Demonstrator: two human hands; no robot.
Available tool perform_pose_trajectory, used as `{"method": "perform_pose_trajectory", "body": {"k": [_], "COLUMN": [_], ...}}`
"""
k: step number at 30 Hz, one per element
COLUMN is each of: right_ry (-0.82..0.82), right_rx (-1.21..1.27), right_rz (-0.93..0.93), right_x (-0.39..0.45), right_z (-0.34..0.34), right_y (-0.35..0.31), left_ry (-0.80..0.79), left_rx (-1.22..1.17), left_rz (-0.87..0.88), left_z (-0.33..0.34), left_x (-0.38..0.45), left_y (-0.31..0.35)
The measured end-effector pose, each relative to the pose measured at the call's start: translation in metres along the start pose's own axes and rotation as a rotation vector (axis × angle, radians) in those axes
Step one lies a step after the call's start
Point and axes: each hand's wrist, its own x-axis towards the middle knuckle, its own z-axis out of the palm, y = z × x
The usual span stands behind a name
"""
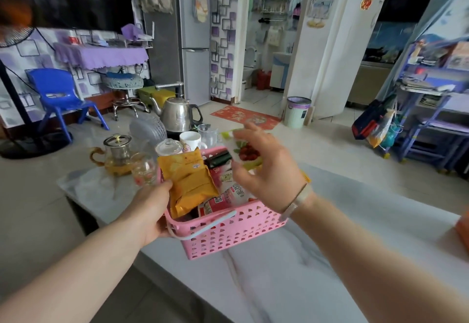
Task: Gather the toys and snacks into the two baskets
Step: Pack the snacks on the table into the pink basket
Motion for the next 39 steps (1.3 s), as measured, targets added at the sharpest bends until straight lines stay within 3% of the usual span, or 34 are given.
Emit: {"method": "perform_pose_trajectory", "body": {"k": [6,11,23,25,28,31,33,35,39], "right_ry": [-0.505,-0.638,-0.587,-0.423,-0.009,0.246,0.189,0.022,-0.209], "right_rx": [-0.616,-0.635,-0.625,-0.474,-0.241,-0.252,-0.385,-0.496,-0.576], "right_rz": [-0.022,0.044,0.009,0.039,0.137,0.343,0.512,0.635,0.742], "right_x": [-0.002,-0.007,-0.001,0.008,0.033,0.047,0.037,0.015,-0.013], "right_z": [0.027,0.031,0.032,0.020,-0.004,-0.019,-0.018,-0.003,0.044], "right_y": [-0.006,0.001,0.028,0.033,0.068,0.140,0.196,0.242,0.302], "left_ry": [-0.022,-0.022,-0.025,-0.027,-0.019,-0.011,-0.012,-0.013,0.016], "left_rx": [0.026,0.046,0.077,0.068,0.038,0.022,0.014,-0.001,-0.022], "left_rz": [-0.002,-0.008,-0.025,-0.022,-0.013,0.007,0.020,0.036,0.038], "left_z": [0.000,0.002,0.017,0.019,0.018,0.016,0.016,0.013,0.012], "left_x": [-0.009,-0.008,0.014,0.022,0.032,0.047,0.058,0.068,0.093], "left_y": [-0.001,-0.002,-0.011,-0.012,-0.011,-0.011,-0.010,-0.010,-0.012]}}
